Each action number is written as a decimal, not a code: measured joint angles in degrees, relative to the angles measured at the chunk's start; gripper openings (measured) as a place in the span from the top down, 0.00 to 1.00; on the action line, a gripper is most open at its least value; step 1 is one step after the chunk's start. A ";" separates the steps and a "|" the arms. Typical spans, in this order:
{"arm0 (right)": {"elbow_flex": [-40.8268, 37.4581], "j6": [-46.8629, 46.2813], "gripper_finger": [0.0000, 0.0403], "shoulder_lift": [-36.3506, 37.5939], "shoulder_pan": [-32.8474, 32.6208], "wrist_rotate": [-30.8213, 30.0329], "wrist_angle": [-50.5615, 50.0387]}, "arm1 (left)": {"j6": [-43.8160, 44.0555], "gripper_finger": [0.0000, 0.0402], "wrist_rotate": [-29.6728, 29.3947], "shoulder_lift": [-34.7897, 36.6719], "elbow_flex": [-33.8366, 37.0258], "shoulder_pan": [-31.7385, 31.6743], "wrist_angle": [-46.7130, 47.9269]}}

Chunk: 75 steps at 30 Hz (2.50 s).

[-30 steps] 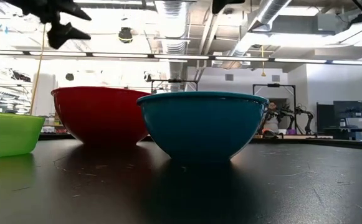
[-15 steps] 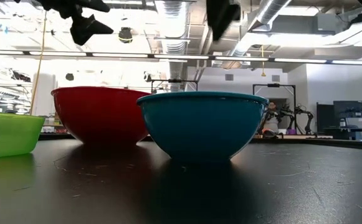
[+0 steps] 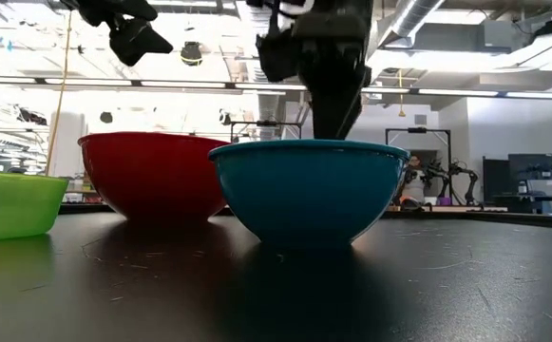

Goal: Nest bowls inside each other
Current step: Stack the blue bowl on top of the green bowl

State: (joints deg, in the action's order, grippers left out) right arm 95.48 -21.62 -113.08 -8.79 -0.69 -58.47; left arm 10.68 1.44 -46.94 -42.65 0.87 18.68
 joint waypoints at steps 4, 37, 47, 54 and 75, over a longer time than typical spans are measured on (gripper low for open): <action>-2.61 -0.19 0.44 0.02 0.70 -0.98 3.69 | 0.53 0.39 -3.94 0.00 0.00 0.65 -1.19; -8.72 -2.49 0.94 2.71 6.67 16.28 13.52 | 5.04 0.39 -14.42 27.87 11.71 -11.61 -0.37; 4.60 -2.63 0.96 5.51 10.68 16.98 13.77 | 4.19 0.39 -19.92 35.24 14.93 -13.49 -4.27; 18.37 -1.85 0.96 0.79 15.97 10.60 20.12 | 1.20 0.39 -23.64 38.22 14.91 -14.65 -5.49; 32.26 -10.48 0.96 -21.07 24.97 5.03 21.03 | 8.56 0.39 -22.74 38.38 14.91 -14.65 1.73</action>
State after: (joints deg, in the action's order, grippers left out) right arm 127.74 -32.10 -134.14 16.18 4.35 -37.44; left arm 19.24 -21.30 -8.56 -27.75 -13.78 20.41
